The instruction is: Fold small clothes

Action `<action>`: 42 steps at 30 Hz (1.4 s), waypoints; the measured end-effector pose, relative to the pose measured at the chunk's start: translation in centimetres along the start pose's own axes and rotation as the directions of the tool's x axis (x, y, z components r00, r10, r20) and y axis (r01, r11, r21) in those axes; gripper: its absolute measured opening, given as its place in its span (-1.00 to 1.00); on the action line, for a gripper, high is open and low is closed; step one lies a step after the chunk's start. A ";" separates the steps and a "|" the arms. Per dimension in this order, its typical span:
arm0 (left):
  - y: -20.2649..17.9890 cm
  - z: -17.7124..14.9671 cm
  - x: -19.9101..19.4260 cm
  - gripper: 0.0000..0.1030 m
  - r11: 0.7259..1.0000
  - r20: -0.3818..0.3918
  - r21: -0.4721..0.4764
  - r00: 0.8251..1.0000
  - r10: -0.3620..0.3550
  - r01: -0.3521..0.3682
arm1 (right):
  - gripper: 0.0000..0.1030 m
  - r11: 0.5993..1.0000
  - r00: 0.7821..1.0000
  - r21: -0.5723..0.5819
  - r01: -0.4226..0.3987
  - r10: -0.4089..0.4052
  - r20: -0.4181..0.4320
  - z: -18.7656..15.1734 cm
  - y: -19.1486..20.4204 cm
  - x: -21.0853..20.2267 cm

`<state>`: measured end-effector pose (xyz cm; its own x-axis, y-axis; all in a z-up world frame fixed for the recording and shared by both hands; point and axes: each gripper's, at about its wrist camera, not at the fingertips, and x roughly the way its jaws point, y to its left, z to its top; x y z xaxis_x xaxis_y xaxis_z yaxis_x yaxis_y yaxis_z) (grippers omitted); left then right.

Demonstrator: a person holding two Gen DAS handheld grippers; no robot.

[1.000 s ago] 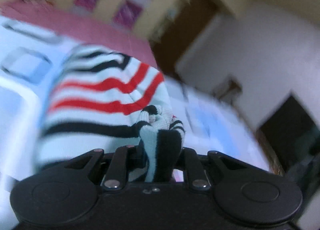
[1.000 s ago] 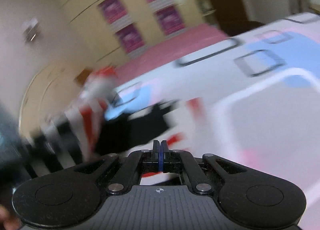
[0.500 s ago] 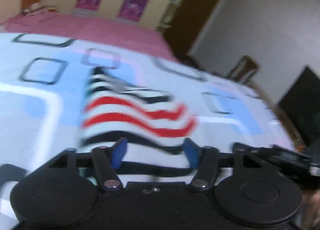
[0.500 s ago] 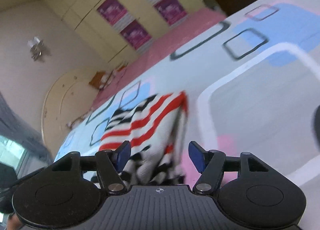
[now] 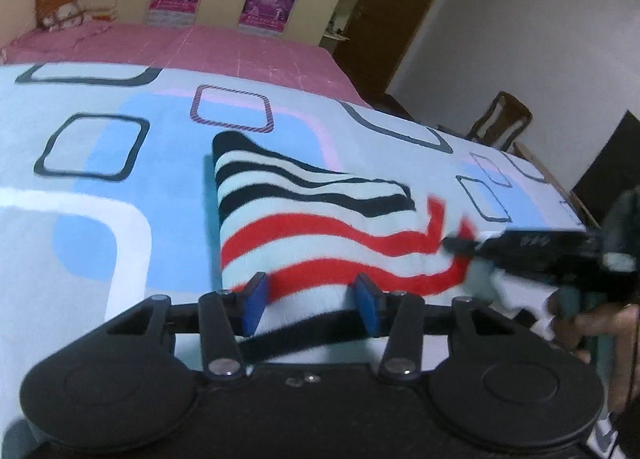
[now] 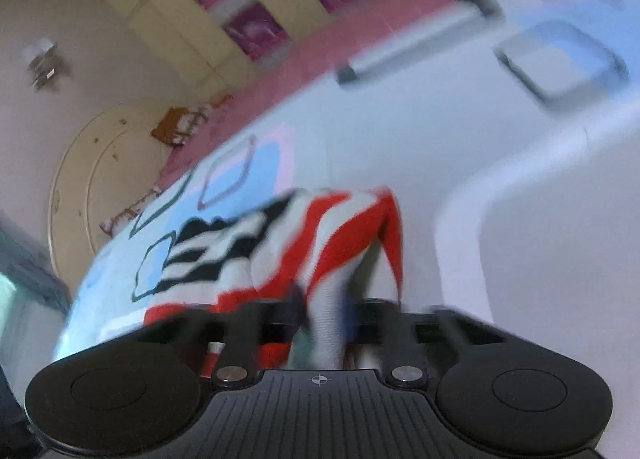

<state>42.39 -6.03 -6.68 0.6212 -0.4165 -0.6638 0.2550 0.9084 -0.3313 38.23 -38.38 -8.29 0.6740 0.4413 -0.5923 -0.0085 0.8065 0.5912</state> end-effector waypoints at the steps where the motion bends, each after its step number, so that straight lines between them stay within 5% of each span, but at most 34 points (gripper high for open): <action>1: 0.0 0.1 0.3 -0.09 1.000 0.001 0.011 1.000 -0.009 0.009 | -0.83 0.998 0.998 -0.057 0.001 0.003 0.058 0.0 0.7 -1.0; 4: 0.0 0.3 2.1 -0.09 0.997 0.003 0.072 1.000 -0.025 0.025 | -0.83 0.990 0.991 -0.139 0.031 -0.013 0.130 -0.7 1.4 -2.3; 6: -0.1 0.6 2.9 -0.09 0.994 -0.002 0.103 0.999 -0.047 0.047 | -0.83 0.982 0.992 -0.138 0.129 -0.127 0.026 -1.8 0.1 -0.2; 12: -0.6 1.2 2.1 -0.14 0.986 -0.039 0.158 0.998 -0.040 0.046 | -0.76 0.992 0.994 -0.055 0.113 -0.112 0.011 -2.2 -1.1 -1.2; 14: -1.0 0.9 0.1 -0.14 0.984 -0.015 0.169 0.998 -0.056 0.057 | 0.01 0.993 0.993 -0.032 0.113 -0.112 0.024 -1.5 -1.0 -2.7; 15: -1.3 0.6 -1.0 -0.14 0.983 -0.003 0.174 0.998 -0.066 0.066 | 0.02 0.994 0.993 -0.037 0.107 -0.106 0.042 -1.5 -0.7 -4.0; 17: -1.8 -0.5 -3.1 -0.15 0.979 0.011 0.188 0.996 -0.085 0.081 | -0.07 0.996 0.997 -0.055 0.063 -0.061 0.047 -1.4 0.2 -6.5; 18: -2.0 -1.0 -4.0 -0.24 0.977 0.016 0.197 0.996 -0.088 0.084 | -0.26 0.996 0.998 -0.074 0.059 -0.056 0.042 -1.6 0.7 -7.7; 19: -2.2 -1.5 -4.8 -0.27 0.977 0.017 0.197 0.996 -0.092 0.087 | -0.73 0.992 0.999 -0.112 0.050 -0.047 0.027 -2.1 1.7 -8.8; 20: -2.2 -2.0 -5.4 -0.31 0.977 0.012 0.191 0.995 -0.098 0.094 | -0.78 0.989 0.999 -0.139 0.042 -0.040 0.022 -2.7 2.3 -9.7; 25: -3.1 -4.4 -6.0 -0.37 0.965 -0.061 0.229 0.992 -0.114 0.125 | -0.78 0.954 0.998 -0.296 0.043 -0.054 -0.030 -6.2 5.5 -11.8; 28: -3.3 -6.0 -4.2 -0.45 0.948 -0.110 0.313 0.994 -0.020 0.054 | -0.78 0.909 0.974 -0.390 0.149 -0.204 -0.102 -8.8 5.3 -9.2; 30: -2.9 -6.7 -3.7 -0.45 0.948 -0.108 0.313 0.994 -0.015 0.048 | -0.77 0.921 0.967 -0.360 0.149 -0.212 -0.142 -9.9 4.1 -8.0; 35: -2.6 -6.2 -4.3 -0.47 0.951 -0.102 0.308 0.995 -0.005 0.037 | -0.77 0.928 0.970 -0.342 0.151 -0.205 -0.129 -10.1 3.9 -8.8; 42: -4.1 -6.6 -7.1 -0.48 0.948 -0.077 0.310 0.995 -0.055 0.077 | -0.78 0.917 0.988 -0.369 0.151 -0.154 0.021 -8.4 7.2 -12.3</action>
<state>32.03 -7.07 -5.01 0.5469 -0.4679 -0.6943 0.5190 0.8402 -0.1574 23.67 -34.71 -1.40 0.6825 0.3033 -0.6650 -0.1782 0.9514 0.2511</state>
